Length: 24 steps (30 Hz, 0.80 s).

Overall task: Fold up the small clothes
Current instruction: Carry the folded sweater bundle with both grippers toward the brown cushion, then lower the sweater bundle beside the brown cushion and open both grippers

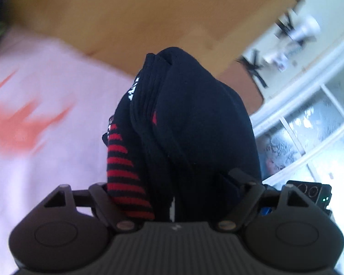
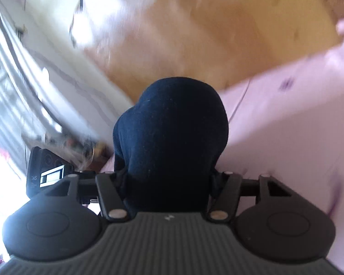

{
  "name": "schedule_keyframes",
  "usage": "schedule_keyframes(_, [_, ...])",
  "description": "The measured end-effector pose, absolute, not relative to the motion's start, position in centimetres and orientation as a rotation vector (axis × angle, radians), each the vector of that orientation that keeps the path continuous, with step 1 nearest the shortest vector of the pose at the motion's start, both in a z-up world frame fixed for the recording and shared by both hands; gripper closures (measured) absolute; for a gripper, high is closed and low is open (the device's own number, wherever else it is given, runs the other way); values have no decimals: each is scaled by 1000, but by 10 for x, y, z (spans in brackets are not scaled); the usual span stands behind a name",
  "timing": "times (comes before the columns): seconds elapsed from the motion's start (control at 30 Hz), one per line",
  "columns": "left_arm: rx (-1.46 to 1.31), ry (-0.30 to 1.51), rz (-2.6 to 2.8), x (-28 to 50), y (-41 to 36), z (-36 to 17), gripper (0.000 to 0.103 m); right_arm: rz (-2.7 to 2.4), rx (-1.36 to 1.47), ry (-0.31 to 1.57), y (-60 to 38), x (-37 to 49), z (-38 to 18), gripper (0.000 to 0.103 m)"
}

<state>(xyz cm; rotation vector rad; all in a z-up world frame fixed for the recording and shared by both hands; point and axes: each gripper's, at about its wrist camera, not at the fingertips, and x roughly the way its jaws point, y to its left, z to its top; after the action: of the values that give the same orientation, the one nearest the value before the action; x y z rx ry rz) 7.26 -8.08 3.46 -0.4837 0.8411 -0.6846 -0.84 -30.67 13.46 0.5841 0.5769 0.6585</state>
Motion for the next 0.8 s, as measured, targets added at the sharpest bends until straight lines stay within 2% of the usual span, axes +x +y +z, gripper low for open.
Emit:
schedule_keyframes(0.2, [-341,841,-825,180,-240,57,23,457,545,421,-431,38,167,39])
schedule_keyframes(0.33, [-293,866,-828,244,-329,33,23,327,535,437,-504,87,159,39])
schedule_keyframes(0.43, [-289,945,-753,276,-365,-2,23,239,568,504,-543,127,133,39])
schedule_keyframes(0.5, [-272,982,-709,284,-377,-21,19,173,564,570,-551,149,110,35])
schedule_keyframes(0.57, [-236,927,-698,275,-379,-19,14,174,553,540,-552,153,98,30])
schedule_keyframes(0.67, [-221,912,-680,255,-370,-7,13,149,472,526,-541,147,109,26])
schedule_keyframes(0.8, [-211,828,-642,205,-324,24,8,64,504,466,-547,118,123,24])
